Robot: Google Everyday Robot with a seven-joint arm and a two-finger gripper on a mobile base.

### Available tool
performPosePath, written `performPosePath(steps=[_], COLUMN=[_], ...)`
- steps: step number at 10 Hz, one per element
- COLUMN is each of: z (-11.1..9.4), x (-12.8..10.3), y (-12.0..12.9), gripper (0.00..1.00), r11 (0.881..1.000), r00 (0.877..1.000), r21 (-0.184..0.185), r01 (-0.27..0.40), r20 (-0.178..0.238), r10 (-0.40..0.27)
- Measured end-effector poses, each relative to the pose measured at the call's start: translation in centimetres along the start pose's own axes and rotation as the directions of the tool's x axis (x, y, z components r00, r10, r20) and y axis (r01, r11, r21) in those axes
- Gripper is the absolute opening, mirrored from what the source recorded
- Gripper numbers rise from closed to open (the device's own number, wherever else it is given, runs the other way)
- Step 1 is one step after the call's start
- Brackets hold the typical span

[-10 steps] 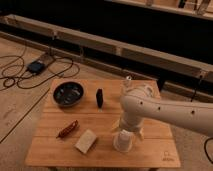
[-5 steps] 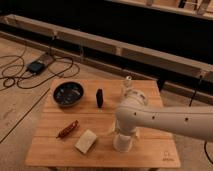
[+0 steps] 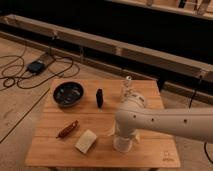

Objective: Place the ceramic cup over the eraser

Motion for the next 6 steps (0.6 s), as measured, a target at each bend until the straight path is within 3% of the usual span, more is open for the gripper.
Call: performPosePath(steps=[6], z=[0.46], x=[0.97], y=[-0.18], gripper=[0.79], r11=[1.0], r00=[1.0], r21=[-0.014], r01=[0.005], r20=[-0.029], r10=[-0.005])
